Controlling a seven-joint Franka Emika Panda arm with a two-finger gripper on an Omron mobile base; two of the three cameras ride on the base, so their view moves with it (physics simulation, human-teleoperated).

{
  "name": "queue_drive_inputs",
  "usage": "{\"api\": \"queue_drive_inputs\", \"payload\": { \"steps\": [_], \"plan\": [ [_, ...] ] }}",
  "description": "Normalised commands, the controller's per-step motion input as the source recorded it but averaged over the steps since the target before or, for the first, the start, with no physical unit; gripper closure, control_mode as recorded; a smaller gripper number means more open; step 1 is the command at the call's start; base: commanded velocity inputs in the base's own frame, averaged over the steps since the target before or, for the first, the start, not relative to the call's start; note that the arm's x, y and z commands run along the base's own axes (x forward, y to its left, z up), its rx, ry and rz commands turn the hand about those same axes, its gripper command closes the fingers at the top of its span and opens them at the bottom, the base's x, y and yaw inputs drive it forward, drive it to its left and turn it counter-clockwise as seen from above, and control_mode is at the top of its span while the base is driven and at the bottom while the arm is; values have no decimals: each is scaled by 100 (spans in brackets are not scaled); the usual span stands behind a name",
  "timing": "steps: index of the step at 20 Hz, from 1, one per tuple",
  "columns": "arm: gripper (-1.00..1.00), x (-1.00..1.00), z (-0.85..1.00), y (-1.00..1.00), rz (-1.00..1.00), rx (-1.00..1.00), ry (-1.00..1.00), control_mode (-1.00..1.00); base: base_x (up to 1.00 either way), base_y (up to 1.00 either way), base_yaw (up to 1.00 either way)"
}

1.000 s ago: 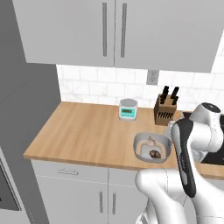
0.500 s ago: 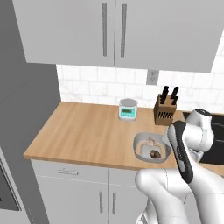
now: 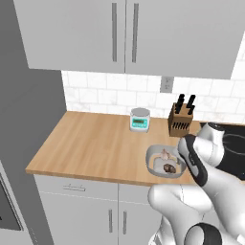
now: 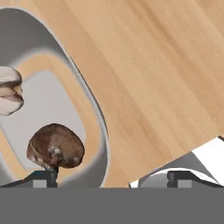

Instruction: Take the meat container that has the fish and place it on the second highest rack of the freezer. Then take the vegetable container that has the mushroom and garlic and place it on the highest rack of the freezer.

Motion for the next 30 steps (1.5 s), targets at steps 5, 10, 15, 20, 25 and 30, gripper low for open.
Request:
{"api": "queue_drive_inputs", "payload": {
  "steps": [5,10,15,20,25,30],
  "plan": [
    [-100,11,-33,-1,0,1,10,-100,0,0,0],
    [-100,2,-40,0,0,0,7,-100,0,0,0],
    [100,4,-27,0,0,0,0,-100,0,0,0],
    [100,37,-38,9,0,0,4,-100,0,0,0],
    [100,24,-29,8,0,0,1,-100,0,0,0],
    [100,-10,-3,21,-6,0,-13,-100,0,0,0]
  ]
}}
